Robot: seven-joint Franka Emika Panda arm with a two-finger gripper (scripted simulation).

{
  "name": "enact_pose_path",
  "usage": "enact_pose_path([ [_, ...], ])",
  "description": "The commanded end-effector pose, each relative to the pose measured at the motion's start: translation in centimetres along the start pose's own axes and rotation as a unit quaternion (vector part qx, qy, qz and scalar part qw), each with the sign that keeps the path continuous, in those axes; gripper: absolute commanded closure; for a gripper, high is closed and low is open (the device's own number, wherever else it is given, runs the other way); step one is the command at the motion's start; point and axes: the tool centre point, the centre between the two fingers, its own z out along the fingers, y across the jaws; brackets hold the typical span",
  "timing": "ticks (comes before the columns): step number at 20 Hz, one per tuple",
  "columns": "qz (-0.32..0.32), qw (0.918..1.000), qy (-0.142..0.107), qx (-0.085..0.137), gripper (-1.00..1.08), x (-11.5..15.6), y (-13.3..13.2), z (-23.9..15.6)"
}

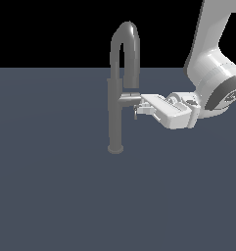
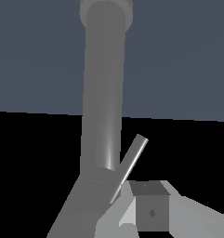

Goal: Turn on the faucet by rotating a designated handle.

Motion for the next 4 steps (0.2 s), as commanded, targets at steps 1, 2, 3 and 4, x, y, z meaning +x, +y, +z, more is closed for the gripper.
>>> enact_pose_path([
  [1,0.015,0.9999,0.003,0.006,1.08,2.89,-0.67,0.53],
  [2,0.017,0.9998,0.003,0.006,1.08,3.29,-0.81,0.52],
  [3,0.019,0.9998,0.003,0.007,1.08,3.68,-0.94,0.51],
  [4,0.019,0.9998,0.003,0.007,1.08,3.68,-0.94,0.51],
])
